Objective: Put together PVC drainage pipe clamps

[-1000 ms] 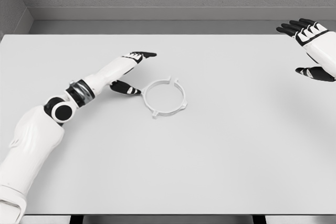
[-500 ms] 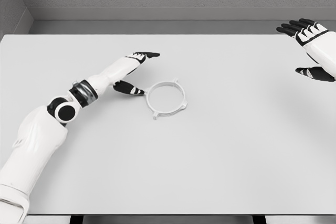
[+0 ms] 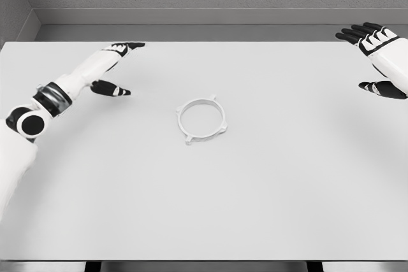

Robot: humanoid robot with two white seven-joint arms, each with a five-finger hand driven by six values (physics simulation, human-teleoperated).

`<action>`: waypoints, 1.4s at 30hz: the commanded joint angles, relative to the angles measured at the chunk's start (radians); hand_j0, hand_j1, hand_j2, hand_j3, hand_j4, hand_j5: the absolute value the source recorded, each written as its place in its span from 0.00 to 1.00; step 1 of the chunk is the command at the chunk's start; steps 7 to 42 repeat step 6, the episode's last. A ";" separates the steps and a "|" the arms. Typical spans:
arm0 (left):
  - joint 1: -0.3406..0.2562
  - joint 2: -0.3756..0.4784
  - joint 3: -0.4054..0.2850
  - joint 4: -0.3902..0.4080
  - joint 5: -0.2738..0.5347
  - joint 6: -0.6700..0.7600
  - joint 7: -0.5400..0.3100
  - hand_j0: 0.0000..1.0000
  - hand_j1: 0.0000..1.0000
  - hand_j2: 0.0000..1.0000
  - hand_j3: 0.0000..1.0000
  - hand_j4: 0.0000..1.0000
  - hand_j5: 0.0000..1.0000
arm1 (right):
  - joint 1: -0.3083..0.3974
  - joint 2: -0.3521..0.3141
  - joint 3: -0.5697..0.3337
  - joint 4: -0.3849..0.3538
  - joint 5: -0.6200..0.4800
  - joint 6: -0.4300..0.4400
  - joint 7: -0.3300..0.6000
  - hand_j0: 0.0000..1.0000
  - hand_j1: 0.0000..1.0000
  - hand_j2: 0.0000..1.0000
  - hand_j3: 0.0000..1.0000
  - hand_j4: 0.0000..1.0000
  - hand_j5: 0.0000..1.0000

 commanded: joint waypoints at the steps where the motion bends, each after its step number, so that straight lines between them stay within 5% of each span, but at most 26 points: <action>1: 0.002 0.121 0.056 -0.003 0.010 0.001 0.004 1.00 1.00 1.00 1.00 1.00 1.00 | 0.000 -0.001 0.000 -0.003 -0.007 0.001 -0.001 1.00 1.00 1.00 1.00 1.00 1.00; 6: 0.094 0.184 0.187 -0.005 0.027 0.001 0.005 1.00 1.00 1.00 1.00 1.00 1.00 | 0.000 -0.001 0.000 -0.003 -0.007 0.001 -0.001 1.00 1.00 1.00 1.00 1.00 1.00; 42: 0.094 0.184 0.187 -0.005 0.027 0.001 0.005 1.00 1.00 1.00 1.00 1.00 1.00 | 0.000 -0.001 0.000 -0.003 -0.007 0.001 -0.001 1.00 1.00 1.00 1.00 1.00 1.00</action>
